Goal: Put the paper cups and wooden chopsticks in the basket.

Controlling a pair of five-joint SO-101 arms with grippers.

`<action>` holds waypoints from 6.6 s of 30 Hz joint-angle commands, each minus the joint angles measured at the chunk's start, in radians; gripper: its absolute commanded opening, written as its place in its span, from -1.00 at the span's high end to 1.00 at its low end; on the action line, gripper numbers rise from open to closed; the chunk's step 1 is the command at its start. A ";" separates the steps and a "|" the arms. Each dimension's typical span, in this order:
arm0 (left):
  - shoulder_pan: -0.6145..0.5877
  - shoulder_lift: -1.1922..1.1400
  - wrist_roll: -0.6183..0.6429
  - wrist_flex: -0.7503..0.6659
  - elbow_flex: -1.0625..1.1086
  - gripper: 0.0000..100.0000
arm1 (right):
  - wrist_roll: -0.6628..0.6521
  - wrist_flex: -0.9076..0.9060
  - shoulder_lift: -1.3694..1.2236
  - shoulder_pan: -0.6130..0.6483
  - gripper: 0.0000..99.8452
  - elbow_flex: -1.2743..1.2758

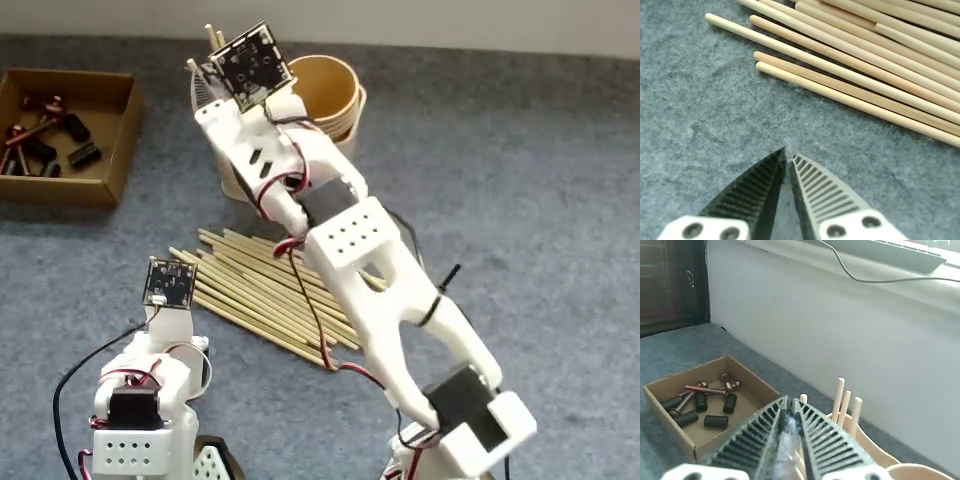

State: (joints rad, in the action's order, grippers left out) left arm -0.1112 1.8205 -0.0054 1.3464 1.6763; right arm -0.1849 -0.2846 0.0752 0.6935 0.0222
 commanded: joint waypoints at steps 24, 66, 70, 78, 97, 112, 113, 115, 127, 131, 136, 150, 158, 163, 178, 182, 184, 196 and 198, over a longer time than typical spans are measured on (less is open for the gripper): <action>0.005 0.004 -0.005 0.008 0.019 0.99 | 0.002 -0.628 0.418 -0.111 0.99 -0.005; 0.005 0.004 -0.005 0.008 0.019 0.99 | 0.002 -1.251 0.501 -0.203 0.99 -0.005; 0.005 0.004 -0.005 0.008 0.019 0.99 | 0.002 -1.288 0.501 -0.203 0.99 -0.005; 0.005 0.004 -0.005 0.008 0.019 0.99 | 0.008 -1.311 0.510 -0.231 0.99 -0.005; 0.005 0.004 -0.005 0.008 0.019 0.99 | 0.002 -0.980 0.957 -0.275 0.98 0.611; 0.005 0.004 -0.003 0.008 0.019 0.99 | 0.008 -0.714 1.026 -0.269 0.98 0.960; 0.005 0.004 -0.003 0.008 0.019 0.99 | 0.008 -0.702 1.026 -0.269 0.98 0.977; 0.005 0.004 -0.003 0.008 0.019 0.99 | 0.008 -0.682 1.026 -0.269 0.98 1.009; 0.005 0.004 -0.003 0.008 0.019 0.99 | 0.009 -0.673 1.001 -0.269 0.92 1.044; 0.005 0.004 -0.003 0.008 0.019 0.99 | 0.009 -0.673 0.875 -0.269 0.88 1.032; 0.005 0.004 -0.003 0.008 0.019 0.99 | 0.008 -0.674 0.677 -0.262 0.85 0.947; 0.005 0.004 -0.003 0.008 0.019 0.99 | -0.100 -0.601 0.398 -0.265 0.64 0.875; 0.005 0.004 -0.003 0.008 0.019 0.99 | -0.123 -0.588 0.295 -0.265 0.64 0.872; 0.005 0.004 -0.003 0.008 0.019 0.99 | -0.124 -0.550 0.268 -0.265 0.64 0.878; 0.005 0.004 -0.003 0.008 0.019 0.99 | -0.195 -0.549 0.274 -0.252 0.64 0.924; 0.005 0.004 -0.003 0.008 0.019 0.99 | -0.195 -0.582 0.278 -0.240 0.64 0.928; 0.005 0.004 -0.003 0.008 0.019 0.99 | -0.195 -0.633 0.278 -0.240 0.64 0.918; 0.005 0.004 -0.003 0.008 0.019 0.99 | -0.189 -0.699 0.506 -0.177 0.72 0.952; 0.005 0.004 -0.003 0.008 0.019 0.99 | -0.189 -0.702 0.593 -0.130 0.72 1.007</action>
State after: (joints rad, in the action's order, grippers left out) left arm -0.1112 1.8205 -0.0054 1.3464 1.6763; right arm -0.3659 -0.9751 0.5447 0.5033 0.9904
